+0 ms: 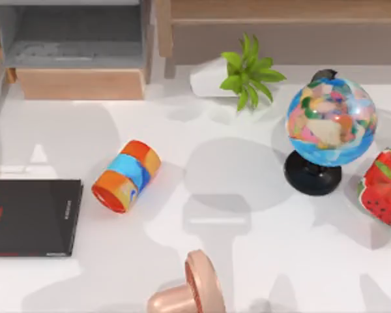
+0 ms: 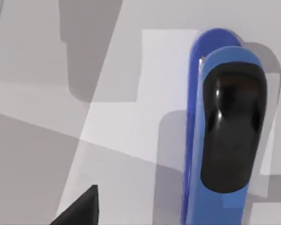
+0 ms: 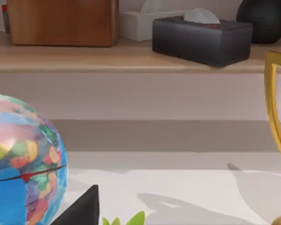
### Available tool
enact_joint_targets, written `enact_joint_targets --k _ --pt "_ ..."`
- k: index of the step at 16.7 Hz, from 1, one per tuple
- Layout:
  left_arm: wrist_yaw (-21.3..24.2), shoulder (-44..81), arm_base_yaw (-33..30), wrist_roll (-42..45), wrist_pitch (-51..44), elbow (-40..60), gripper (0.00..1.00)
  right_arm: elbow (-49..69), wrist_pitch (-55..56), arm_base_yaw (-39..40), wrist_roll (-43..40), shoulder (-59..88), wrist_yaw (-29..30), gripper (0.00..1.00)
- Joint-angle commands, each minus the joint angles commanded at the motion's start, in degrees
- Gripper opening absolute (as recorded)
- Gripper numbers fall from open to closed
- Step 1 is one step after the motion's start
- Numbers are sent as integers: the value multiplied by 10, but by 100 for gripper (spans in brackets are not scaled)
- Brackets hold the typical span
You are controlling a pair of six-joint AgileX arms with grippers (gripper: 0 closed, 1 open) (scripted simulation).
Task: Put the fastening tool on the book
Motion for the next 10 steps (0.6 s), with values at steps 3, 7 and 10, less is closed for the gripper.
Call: enact_joint_targets --k 3,7,10 --pt "1 -10 7 6 -10 1 100 0 0 0 0 0 0 100" --pt "4 -43 23 25 -46 6 100 0 0 0 0 0 0 100" --pt "5 -58 29 31 -56 0 100 0 0 0 0 0 0 100"
